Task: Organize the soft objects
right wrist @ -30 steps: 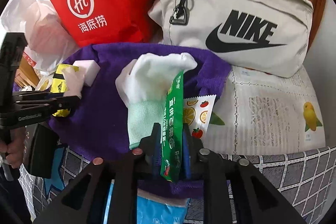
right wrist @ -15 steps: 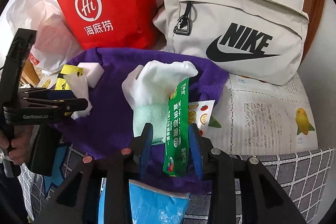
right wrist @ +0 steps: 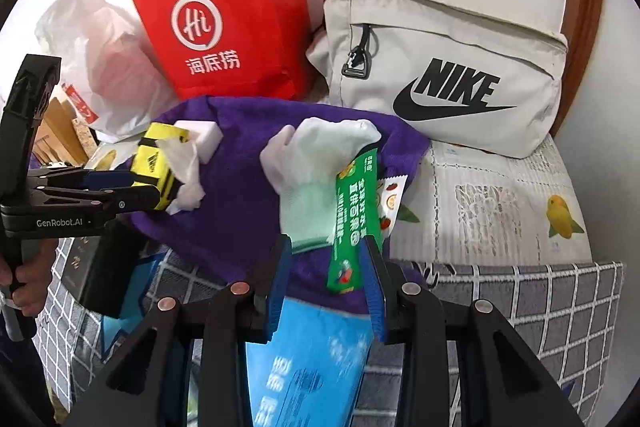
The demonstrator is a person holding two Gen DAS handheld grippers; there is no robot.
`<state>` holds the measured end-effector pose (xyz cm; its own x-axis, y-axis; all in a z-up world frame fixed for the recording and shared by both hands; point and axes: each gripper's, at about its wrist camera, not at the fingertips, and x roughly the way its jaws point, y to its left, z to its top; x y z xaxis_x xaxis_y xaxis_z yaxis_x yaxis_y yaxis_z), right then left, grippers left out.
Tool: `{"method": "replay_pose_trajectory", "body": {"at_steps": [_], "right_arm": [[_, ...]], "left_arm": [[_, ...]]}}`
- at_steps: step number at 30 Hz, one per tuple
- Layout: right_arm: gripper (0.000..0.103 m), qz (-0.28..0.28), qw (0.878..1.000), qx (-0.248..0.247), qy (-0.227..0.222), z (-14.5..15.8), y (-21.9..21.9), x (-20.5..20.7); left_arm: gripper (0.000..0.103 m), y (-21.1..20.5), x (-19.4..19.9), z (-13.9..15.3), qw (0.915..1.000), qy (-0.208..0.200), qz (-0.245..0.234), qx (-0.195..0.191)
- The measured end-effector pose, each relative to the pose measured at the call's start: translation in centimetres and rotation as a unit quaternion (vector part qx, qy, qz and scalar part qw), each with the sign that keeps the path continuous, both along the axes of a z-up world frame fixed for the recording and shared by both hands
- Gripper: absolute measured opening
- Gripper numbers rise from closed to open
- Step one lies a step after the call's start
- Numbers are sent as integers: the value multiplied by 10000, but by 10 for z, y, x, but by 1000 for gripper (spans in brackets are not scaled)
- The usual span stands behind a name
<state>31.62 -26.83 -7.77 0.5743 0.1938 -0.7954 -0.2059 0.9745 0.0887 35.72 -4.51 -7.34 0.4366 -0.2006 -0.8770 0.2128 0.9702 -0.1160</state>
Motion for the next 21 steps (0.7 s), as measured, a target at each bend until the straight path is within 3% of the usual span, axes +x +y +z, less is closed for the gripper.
{"method": "replay_pose_trajectory", "body": {"at_steps": [9,21], "right_arm": [[36,89,9999,47,-127,12,5,-42],[37,152,9996,21,-246,18,5,-90]], "left_arm": [[63,3,-51,17,9998,-152,24,100],[63,1,-111,15,9998,-183,8,89]]}}
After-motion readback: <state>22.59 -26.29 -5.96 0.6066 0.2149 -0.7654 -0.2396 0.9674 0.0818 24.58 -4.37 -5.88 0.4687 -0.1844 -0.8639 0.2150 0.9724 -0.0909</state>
